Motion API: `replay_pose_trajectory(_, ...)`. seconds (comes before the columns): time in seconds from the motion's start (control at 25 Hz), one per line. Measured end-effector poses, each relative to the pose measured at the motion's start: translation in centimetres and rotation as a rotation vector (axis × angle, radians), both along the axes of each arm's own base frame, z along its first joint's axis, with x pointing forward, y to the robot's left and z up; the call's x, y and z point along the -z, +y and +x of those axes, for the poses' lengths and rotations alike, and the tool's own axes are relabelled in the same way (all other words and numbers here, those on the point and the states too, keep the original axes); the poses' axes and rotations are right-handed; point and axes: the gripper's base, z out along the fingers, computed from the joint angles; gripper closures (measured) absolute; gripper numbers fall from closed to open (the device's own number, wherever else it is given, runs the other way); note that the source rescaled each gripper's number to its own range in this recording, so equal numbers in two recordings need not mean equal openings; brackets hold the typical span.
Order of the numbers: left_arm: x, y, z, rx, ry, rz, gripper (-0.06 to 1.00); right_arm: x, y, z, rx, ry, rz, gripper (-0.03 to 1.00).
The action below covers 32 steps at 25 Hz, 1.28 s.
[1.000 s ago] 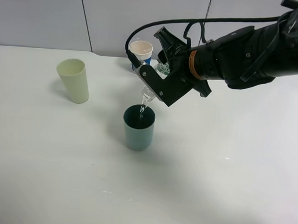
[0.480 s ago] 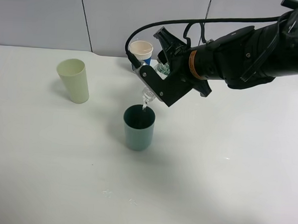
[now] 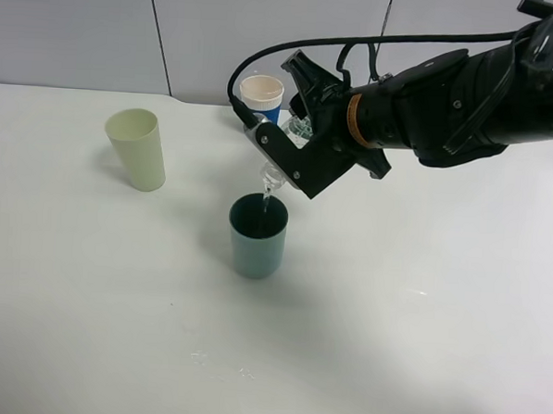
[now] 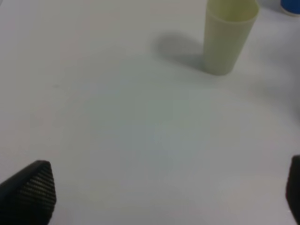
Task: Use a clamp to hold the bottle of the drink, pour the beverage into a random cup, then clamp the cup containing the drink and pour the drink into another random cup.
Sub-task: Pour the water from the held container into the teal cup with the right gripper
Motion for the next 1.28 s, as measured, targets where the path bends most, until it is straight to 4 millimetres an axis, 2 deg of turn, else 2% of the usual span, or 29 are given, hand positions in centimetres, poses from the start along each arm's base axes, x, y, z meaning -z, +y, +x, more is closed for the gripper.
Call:
replay_pose_trajectory(0.4, 0.0, 0.0, 0.0, -0.002, 0.0, -0.005, -0.06, -0.08, -0.13, 0.08, 0.02, -0.017, -0.014, 0.96)
replay_pose_trajectory(0.92, 0.0, 0.0, 0.0, 0.0, 0.0, 0.0, -0.06, -0.09, 0.06, -0.07, -0.073, -0.073, -0.134, 0.96)
replay_pose_trajectory(1.28, 0.0, 0.0, 0.0, -0.002, 0.0, -0.005, -0.06, -0.09, 0.04, -0.06, -0.078, -0.077, -0.142, 0.96)
